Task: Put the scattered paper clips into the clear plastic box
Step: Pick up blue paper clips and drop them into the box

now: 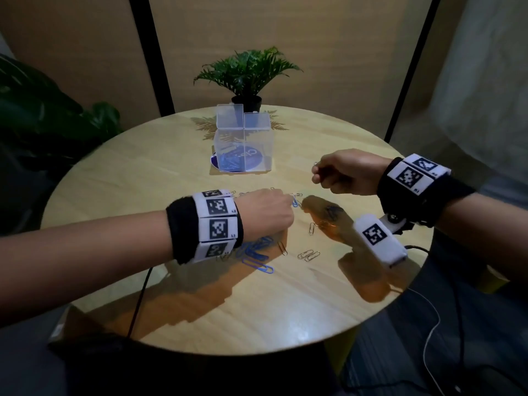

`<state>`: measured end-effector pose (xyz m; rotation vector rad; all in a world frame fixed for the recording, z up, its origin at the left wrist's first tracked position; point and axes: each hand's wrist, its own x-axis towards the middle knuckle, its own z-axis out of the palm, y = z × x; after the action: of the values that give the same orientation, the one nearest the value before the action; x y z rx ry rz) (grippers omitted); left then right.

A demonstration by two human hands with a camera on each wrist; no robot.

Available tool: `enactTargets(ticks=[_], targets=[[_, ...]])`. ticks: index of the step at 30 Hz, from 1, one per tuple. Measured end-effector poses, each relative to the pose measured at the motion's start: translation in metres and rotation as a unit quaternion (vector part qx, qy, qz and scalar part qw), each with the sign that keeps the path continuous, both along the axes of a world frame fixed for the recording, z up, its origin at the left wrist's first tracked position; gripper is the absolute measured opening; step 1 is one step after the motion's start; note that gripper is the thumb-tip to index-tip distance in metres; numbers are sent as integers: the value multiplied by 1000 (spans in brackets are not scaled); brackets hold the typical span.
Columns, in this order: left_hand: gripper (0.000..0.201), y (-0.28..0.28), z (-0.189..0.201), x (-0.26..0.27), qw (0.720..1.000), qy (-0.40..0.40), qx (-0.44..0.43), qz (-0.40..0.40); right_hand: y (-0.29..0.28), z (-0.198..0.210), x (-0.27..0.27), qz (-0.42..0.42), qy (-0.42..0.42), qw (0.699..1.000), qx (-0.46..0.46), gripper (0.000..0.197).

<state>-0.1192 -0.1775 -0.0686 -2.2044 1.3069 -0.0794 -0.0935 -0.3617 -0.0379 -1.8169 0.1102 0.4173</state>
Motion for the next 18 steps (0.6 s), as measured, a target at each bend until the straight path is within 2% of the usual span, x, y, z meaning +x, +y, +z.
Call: enactTargets(ticks=[2, 3, 5, 8, 10, 13, 14, 15, 16, 18], targets=[[19, -1, -1, 3, 1000, -18, 10, -10, 0, 0, -1, 9, -4, 1000, 6, 26], [18, 0, 1, 6, 1000, -3, -6, -4, 0, 0, -1, 12, -5, 1000, 8, 26], [16, 5, 6, 14, 992, 77, -95, 44, 1, -1, -3, 17, 2, 1000, 13, 27], [11, 19, 15, 29, 943, 196, -227, 145, 4, -4, -3, 17, 39, 999, 19, 23], [15, 29, 16, 38, 886, 283, -299, 212, 8, -7, -2, 28, 62, 998, -2, 25], [21, 42, 13, 41, 735, 438, -431, 286, 17, -10, 2, 56, 56, 996, -52, 36], [20, 45, 13, 40, 690, 474, -464, 290, 19, -11, 4, 70, 47, 995, -61, 38], [18, 48, 13, 40, 657, 500, -487, 284, 22, -12, 5, 87, 40, 993, -65, 38], [17, 52, 14, 40, 636, 517, -501, 276, 25, -13, 6, 104, 36, 992, -67, 37], [16, 57, 15, 39, 623, 530, -514, 258, 30, -14, 6, 126, 34, 989, -69, 32]])
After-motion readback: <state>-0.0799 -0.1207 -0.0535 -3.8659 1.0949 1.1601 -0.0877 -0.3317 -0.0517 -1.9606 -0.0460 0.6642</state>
